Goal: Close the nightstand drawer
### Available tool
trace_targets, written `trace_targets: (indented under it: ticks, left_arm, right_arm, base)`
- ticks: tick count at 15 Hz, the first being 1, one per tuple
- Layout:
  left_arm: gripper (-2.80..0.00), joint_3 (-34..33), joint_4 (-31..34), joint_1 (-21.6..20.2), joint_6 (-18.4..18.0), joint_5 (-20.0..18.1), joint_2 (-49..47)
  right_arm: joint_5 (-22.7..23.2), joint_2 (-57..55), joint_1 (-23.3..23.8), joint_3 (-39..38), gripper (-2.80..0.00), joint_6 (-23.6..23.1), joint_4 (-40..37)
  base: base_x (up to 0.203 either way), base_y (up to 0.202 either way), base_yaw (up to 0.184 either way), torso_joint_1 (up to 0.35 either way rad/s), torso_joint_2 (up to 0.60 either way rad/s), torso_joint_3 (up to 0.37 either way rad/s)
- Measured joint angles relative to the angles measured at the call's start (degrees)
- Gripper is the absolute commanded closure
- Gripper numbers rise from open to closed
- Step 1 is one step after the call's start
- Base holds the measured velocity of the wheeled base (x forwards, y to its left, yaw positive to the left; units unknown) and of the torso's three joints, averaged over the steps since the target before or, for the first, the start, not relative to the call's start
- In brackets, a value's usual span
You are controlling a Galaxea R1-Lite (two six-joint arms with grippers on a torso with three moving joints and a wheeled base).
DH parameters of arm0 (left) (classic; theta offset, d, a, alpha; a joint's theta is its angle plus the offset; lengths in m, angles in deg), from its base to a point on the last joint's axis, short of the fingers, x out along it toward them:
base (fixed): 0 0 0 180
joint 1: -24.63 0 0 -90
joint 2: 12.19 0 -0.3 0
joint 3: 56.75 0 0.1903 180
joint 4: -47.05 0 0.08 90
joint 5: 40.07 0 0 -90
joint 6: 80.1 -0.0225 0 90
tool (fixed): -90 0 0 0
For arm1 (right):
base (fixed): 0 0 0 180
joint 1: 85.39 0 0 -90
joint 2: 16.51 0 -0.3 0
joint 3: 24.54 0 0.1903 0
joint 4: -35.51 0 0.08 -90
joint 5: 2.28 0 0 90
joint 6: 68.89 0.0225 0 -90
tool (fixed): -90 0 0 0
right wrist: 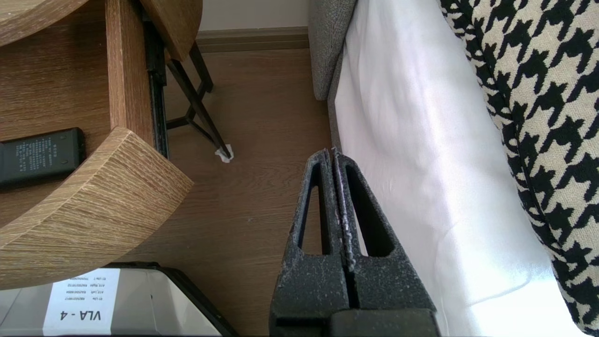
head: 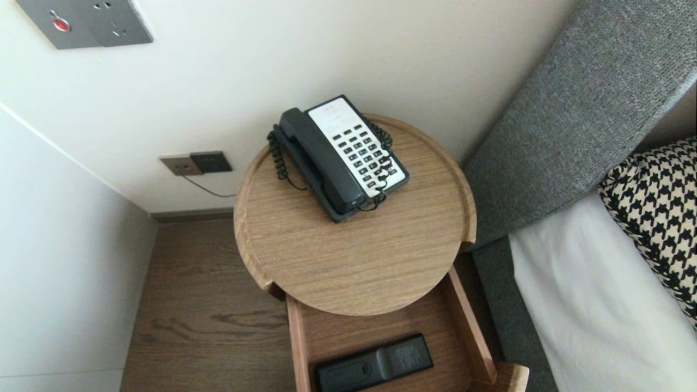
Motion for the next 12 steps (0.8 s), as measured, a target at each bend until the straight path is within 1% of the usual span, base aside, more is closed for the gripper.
trace_targets:
  ticks: [2, 4, 5, 8, 12]
  left_arm:
    - [0.0, -1.7, 0.7, 1.0, -1.9, 2.4, 3.9]
    - [0.0, -3.1, 1.1, 1.5, -4.3, 3.8, 8.6]
    - [0.0, -3.7, 0.2, 1.6, -4.4, 3.9, 10.3]
    - [0.0, -7.0, -8.4, 1.8, -4.1, 4.1, 13.0]
    - [0.0, -7.8, -9.0, 1.9, -3.5, 4.1, 13.8]
  right_arm:
    - [0.0, 0.0, 0.0, 0.0, 0.0, 0.0, 0.0]
    - [0.0, 0.0, 0.0, 0.0, 0.0, 0.0, 0.0]
    - [0.0, 0.0, 0.0, 0.0, 0.0, 0.0, 0.0]
    - [0.0, 0.0, 0.0, 0.0, 0.0, 0.0, 0.0]
    - [0.0, 0.0, 0.0, 0.0, 0.0, 0.0, 0.0]
  base:
    - [0.0, 0.0, 0.0, 0.0, 0.0, 0.0]
    - [0.0, 0.0, 0.0, 0.0, 0.0, 0.0]
    - [0.0, 0.0, 0.0, 0.0, 0.0, 0.0]
    - [0.0, 0.0, 0.0, 0.0, 0.0, 0.0]
    - [0.0, 0.0, 0.0, 0.0, 0.0, 0.0]
